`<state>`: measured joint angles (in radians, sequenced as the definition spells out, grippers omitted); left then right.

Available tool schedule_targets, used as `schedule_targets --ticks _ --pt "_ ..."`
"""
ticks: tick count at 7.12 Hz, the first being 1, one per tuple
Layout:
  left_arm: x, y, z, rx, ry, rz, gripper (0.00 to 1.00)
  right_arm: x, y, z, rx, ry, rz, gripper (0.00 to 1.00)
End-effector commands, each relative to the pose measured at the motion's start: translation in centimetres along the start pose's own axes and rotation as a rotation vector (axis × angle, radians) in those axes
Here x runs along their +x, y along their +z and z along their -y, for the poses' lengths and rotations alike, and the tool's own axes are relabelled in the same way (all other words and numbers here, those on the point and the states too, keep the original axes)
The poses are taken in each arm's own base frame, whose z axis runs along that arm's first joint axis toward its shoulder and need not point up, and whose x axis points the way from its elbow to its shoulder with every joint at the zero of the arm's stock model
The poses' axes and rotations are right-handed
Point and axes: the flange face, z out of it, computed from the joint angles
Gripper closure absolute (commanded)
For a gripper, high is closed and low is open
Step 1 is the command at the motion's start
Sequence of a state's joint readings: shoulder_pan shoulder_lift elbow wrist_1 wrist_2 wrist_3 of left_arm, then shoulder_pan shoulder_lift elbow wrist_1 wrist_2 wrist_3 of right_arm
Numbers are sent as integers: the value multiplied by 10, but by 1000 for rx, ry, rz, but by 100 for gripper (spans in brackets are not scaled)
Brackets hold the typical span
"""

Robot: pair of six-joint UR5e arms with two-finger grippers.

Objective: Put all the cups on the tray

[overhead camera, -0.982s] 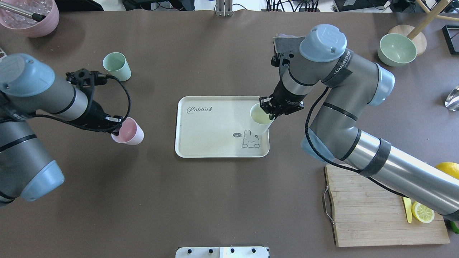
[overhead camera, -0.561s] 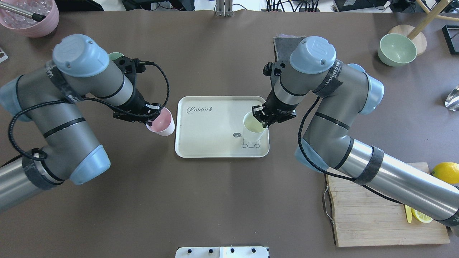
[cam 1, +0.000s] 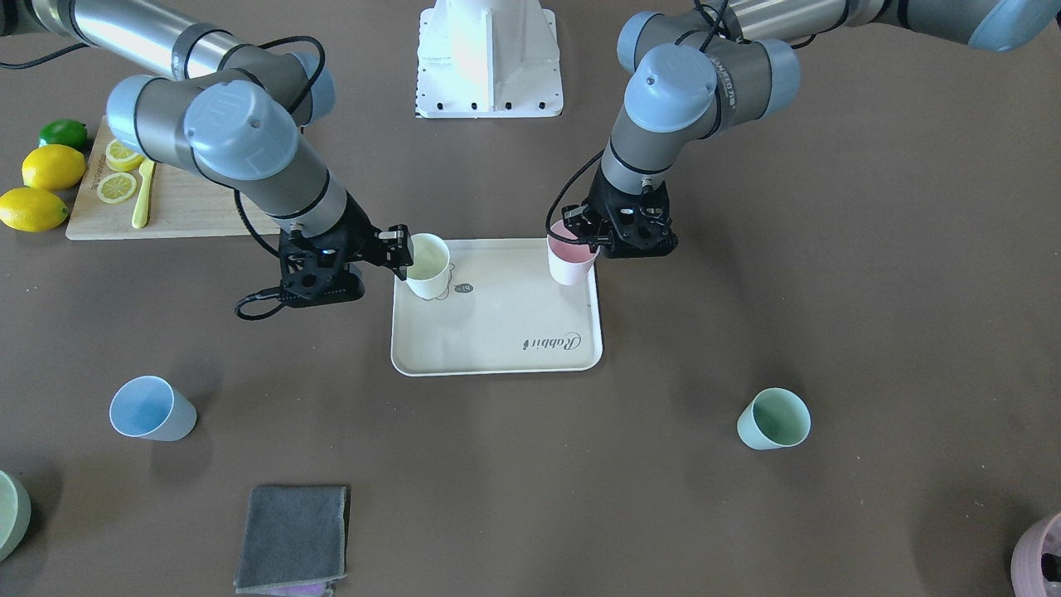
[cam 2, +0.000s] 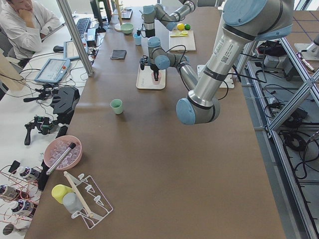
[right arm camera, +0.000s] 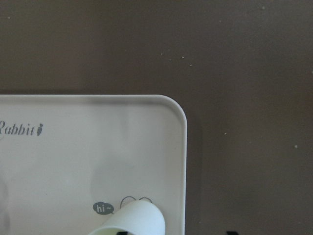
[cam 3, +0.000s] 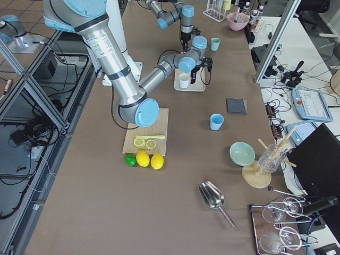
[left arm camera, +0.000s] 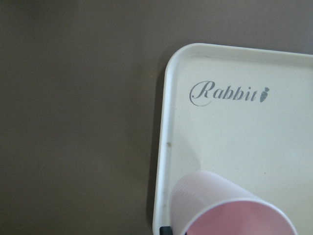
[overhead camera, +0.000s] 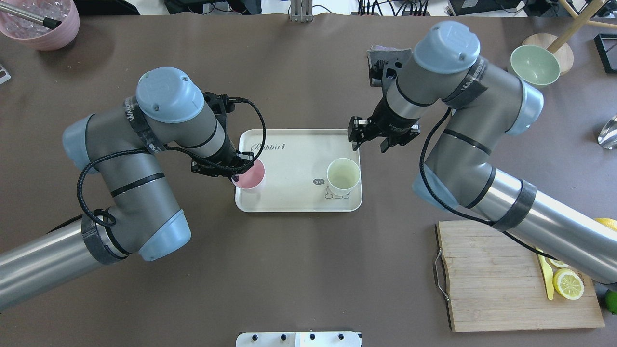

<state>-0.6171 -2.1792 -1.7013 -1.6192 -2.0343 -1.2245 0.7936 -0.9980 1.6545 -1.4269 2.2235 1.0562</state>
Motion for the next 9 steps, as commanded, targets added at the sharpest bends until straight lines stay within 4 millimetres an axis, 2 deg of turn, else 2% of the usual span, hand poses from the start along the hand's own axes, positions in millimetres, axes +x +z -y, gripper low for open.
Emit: schedule_targets --ticks 1,2,3,4,5,6,7,8,9 --pt "8 12 -3 3 3 16 100 128 -74 57 42 -24 -4 0" --pt "15 15 2 1 1 20 85 197 -74 95 44 -61 -67 0" --pt "17 16 3 1 -8 21 53 256 -67 126 27 -73 -122 0" --pt "20 15 3 6 -3 13 21 283 -48 145 -6 -36 -156 0" --pt "25 10 3 9 2 3 2 285 -41 151 -14 -18 -168 0" --pt "25 9 3 10 1 2 2 282 -29 145 -32 -23 -169 0" --pt "24 5 7 23 -2 1 2 276 -7 134 -63 -21 -176 0" --pt "20 -2 15 35 -10 -1 2 275 0 130 -73 -22 -178 0" --pt "9 -16 33 58 -24 -5 2 275 11 127 -86 -22 -189 5"
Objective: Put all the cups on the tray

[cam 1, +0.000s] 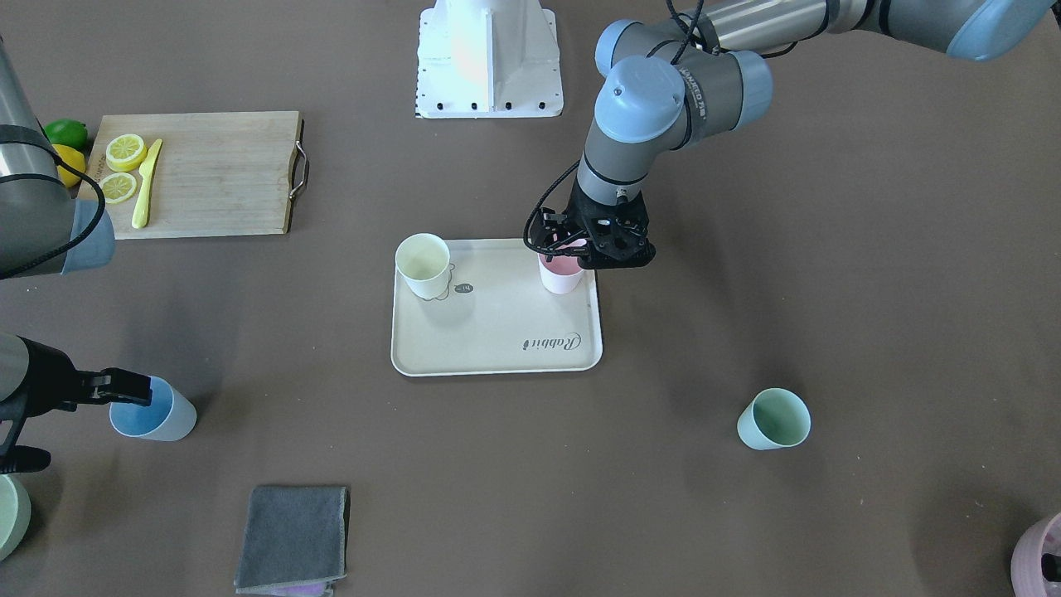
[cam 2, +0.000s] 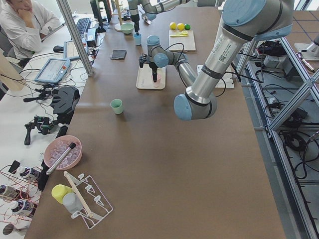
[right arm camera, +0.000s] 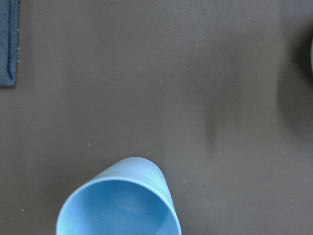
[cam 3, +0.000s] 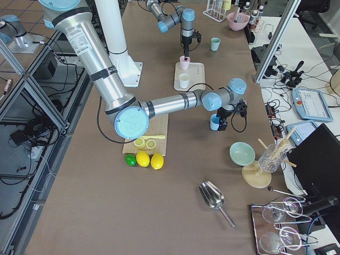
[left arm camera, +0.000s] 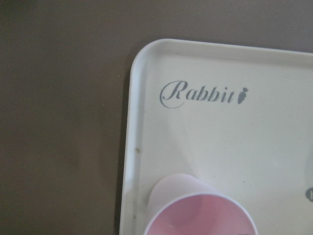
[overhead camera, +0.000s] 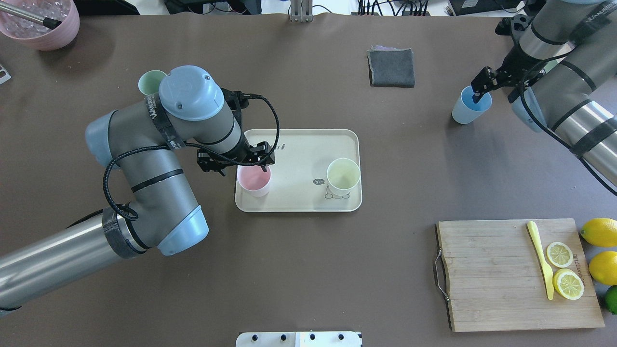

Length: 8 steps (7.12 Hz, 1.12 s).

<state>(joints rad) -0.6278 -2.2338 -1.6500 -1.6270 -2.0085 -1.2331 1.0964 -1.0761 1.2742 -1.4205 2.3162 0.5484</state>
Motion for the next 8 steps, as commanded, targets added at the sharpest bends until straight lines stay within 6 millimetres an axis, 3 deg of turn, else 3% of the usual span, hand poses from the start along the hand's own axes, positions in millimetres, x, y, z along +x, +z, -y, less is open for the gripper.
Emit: schedule_targets --ticks 1,2,3,4,5,6,8 --pt "-28 -28 42 53 -14 2 2 -5 12 -3 -15 22 -9 76" --pt "-65 -25 59 62 62 40 2 -7 11 -3 -14 20 -8 100" --pt "-120 -28 86 81 129 89 2 -11 8 -2 -10 17 -4 100" --pt "-169 -35 107 92 171 133 2 -30 -8 1 8 16 17 100" --pt "-197 -43 124 92 172 150 2 -53 -23 -2 22 58 49 100" --pt "-214 -40 142 72 132 156 2 -106 -51 10 48 93 85 100" --pt "-243 -22 182 93 91 147 3 -208 -46 -20 25 133 144 100"
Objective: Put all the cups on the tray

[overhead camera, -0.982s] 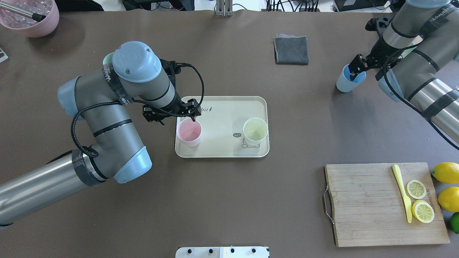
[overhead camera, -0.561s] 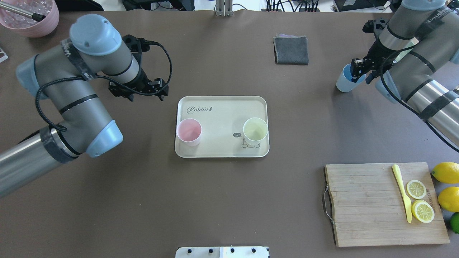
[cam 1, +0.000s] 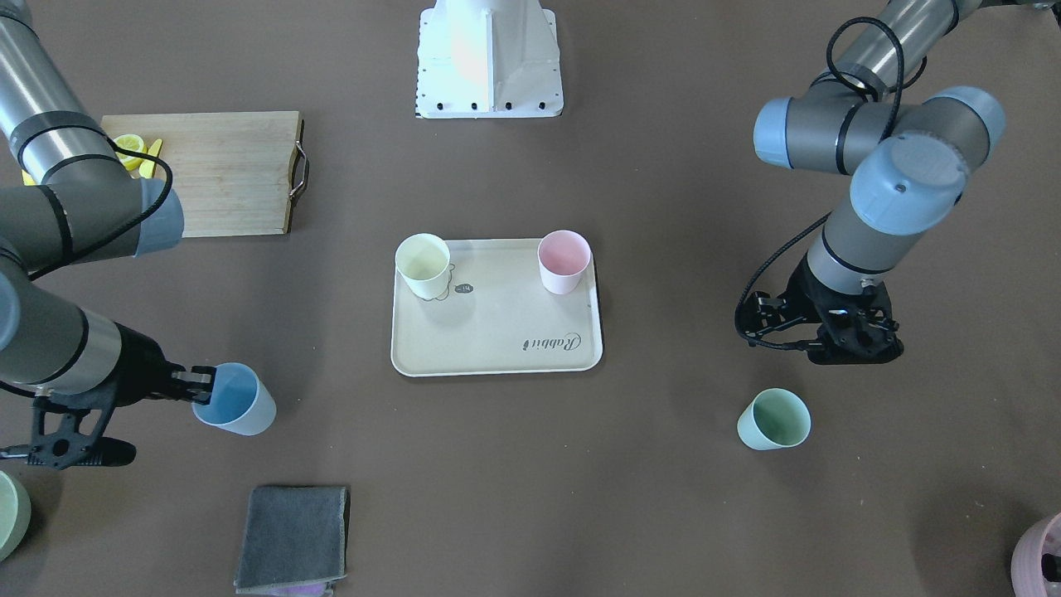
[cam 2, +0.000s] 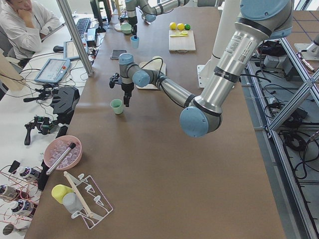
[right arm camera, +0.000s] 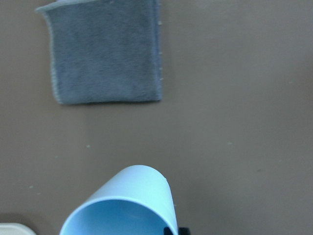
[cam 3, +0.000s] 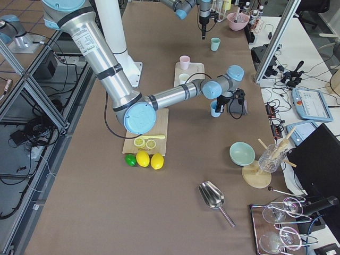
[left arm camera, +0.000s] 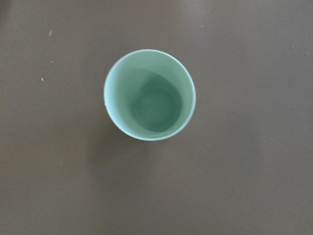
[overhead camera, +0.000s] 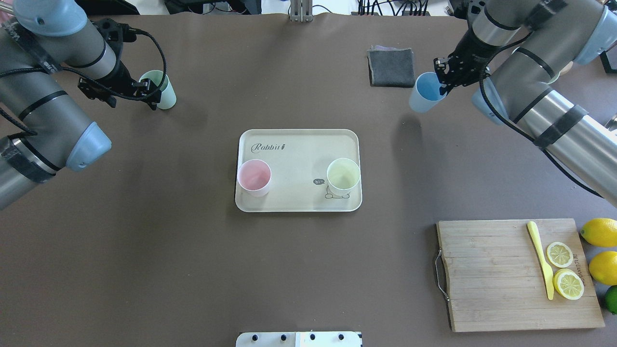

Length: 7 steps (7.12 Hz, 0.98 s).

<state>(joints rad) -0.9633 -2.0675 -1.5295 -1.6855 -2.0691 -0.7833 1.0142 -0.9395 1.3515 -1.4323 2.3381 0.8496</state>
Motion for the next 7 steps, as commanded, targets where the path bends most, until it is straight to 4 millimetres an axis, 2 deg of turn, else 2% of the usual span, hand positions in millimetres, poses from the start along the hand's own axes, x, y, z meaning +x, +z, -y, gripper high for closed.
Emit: schedule_targets --ticks 1,2,3,5,6,7 --pt "-22 23 45 17 -40 -2 3 -96 15 -54 -33 25 56 100" --pt "-20 21 57 11 -52 -11 3 -121 36 -83 -44 25 49 100" --pt "-17 23 63 4 -57 -11 3 -136 59 -103 -48 1 34 100" --pt "-25 44 72 16 -45 -24 11 -150 86 -130 -80 -25 19 100" --pt "-21 48 69 11 -73 -25 42 -152 92 -134 -79 -30 12 100" --pt "-14 54 64 3 -70 -26 76 -153 88 -132 -67 -41 19 2"
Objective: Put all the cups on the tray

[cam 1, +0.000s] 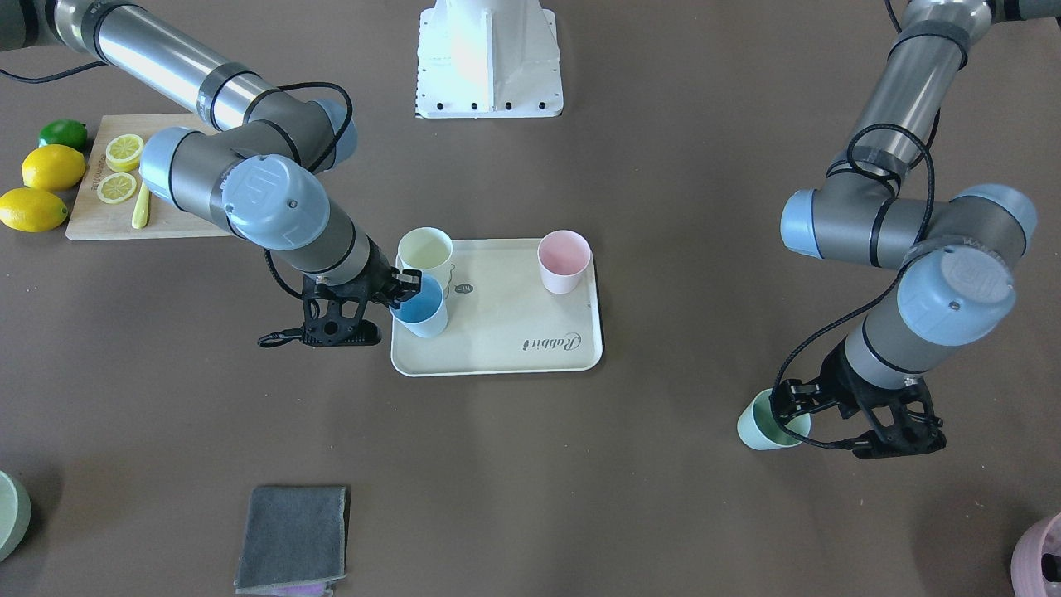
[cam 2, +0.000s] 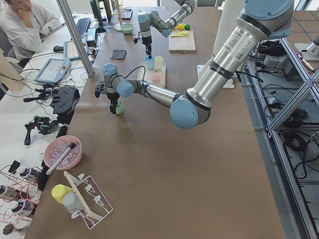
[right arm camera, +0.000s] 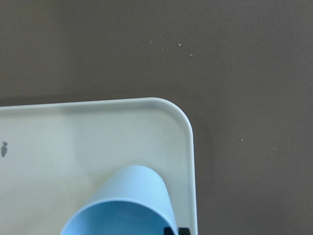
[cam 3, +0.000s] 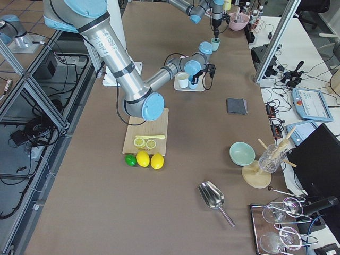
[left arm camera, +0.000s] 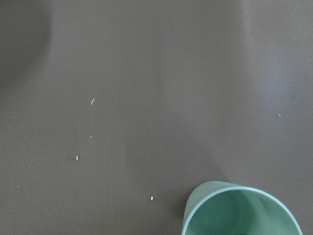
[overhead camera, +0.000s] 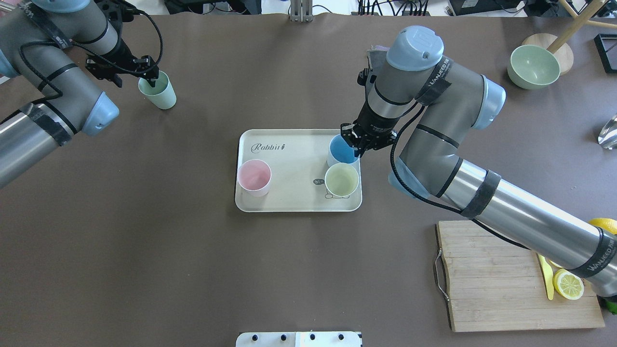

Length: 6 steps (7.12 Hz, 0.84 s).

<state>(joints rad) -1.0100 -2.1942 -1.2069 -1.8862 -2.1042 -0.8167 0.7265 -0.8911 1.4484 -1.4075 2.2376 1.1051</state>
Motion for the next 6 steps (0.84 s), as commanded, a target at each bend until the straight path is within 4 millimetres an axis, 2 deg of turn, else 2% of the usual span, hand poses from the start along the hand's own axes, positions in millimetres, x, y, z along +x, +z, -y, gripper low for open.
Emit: schedule_targets --ticks 1,2,3,4,5,6 --pt "10 5 -4 -6 -6 -8 100 5 -22 13 42 -23 42 0" --pt "14 2 -4 -4 -5 -15 100 10 -40 20 63 -17 55 0" --pt "29 -8 -1 -14 5 -45 100 21 -71 31 70 0 86 0" --pt "47 -22 2 -16 1 -75 100 36 -92 41 70 18 108 0" --pt "83 -43 1 -1 -46 -110 100 59 -98 50 84 39 98 0" --pt "124 -42 -28 -36 -49 -131 100 78 -99 56 96 24 82 0"
